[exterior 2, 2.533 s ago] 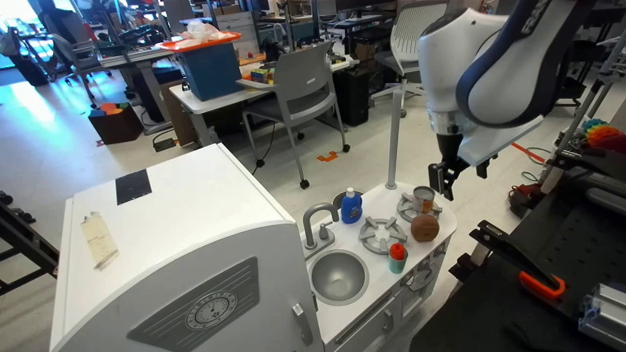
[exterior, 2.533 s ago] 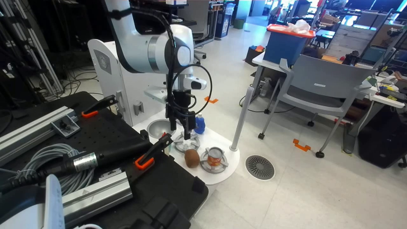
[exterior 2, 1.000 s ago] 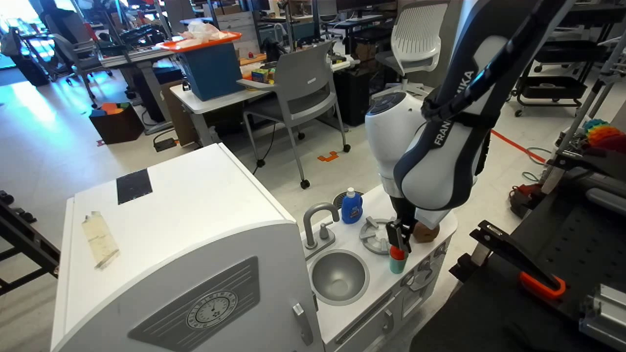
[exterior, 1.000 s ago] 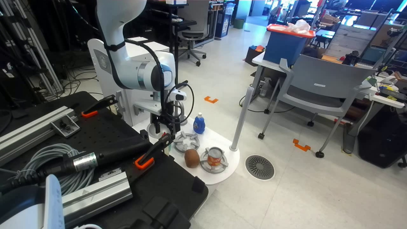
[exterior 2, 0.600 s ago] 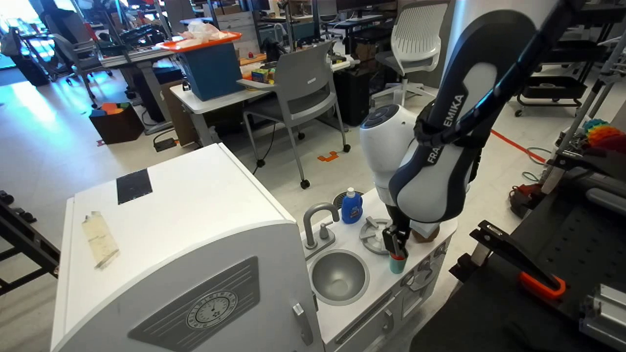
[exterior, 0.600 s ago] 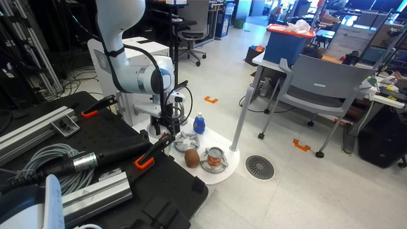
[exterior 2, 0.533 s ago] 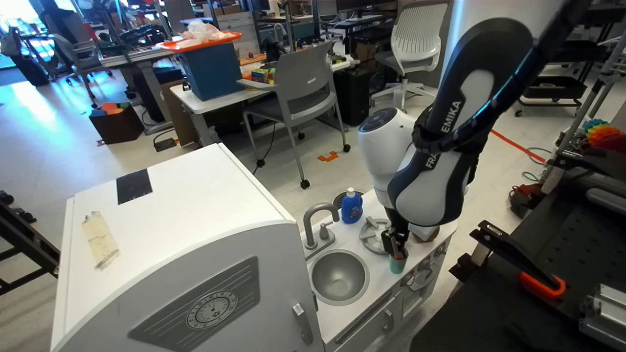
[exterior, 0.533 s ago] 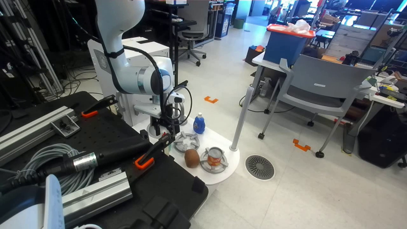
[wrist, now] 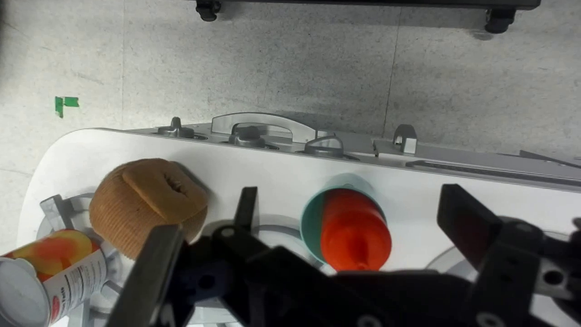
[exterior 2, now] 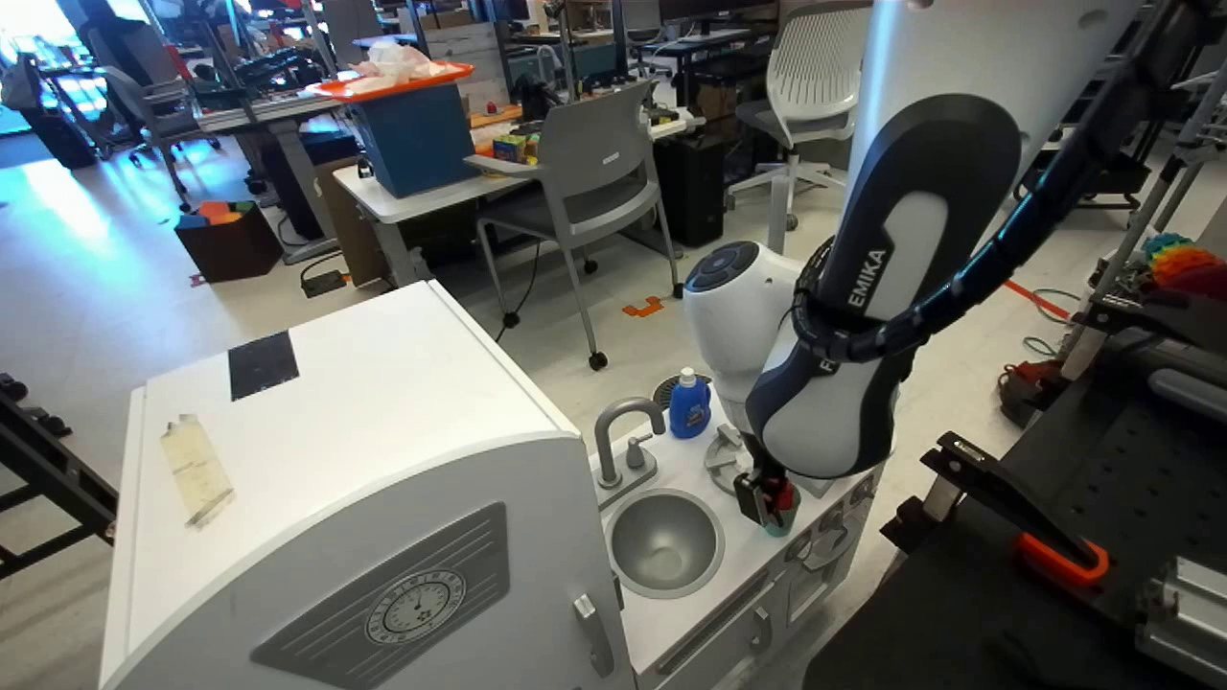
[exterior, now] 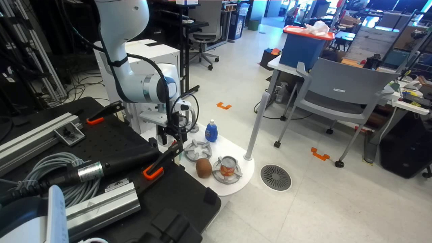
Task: Remove the orange object from the cup and put it on the stove
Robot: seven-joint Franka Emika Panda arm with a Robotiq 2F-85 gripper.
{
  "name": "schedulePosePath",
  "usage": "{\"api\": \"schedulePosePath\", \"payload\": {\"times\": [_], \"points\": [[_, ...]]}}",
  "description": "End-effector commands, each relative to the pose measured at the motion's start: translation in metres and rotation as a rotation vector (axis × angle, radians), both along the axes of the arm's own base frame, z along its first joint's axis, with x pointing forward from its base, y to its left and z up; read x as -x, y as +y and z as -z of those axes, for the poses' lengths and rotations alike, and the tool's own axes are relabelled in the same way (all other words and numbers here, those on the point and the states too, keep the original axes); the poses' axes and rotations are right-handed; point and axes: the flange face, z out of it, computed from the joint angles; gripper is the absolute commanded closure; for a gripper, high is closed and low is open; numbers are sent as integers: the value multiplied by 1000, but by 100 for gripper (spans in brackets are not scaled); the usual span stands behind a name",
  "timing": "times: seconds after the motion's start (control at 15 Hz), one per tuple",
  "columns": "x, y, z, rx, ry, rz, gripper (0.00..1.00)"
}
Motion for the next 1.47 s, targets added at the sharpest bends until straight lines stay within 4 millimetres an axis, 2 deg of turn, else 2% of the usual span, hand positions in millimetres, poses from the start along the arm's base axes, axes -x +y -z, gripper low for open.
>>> {"api": "schedulePosePath", "payload": {"times": [0.0,0.13,0.33,0.6,0.87,1.07,1.4], "points": [[-7,5,5,9,-33,-3,26],[-10,6,5,10,-43,-5,31],[-14,6,5,15,-54,-6,56],[-18,5,4,23,-56,5,84],[-15,-1,-5,32,-48,17,87],[-5,-8,-22,32,-34,10,87],[9,-16,-64,3,-23,-5,87]]}}
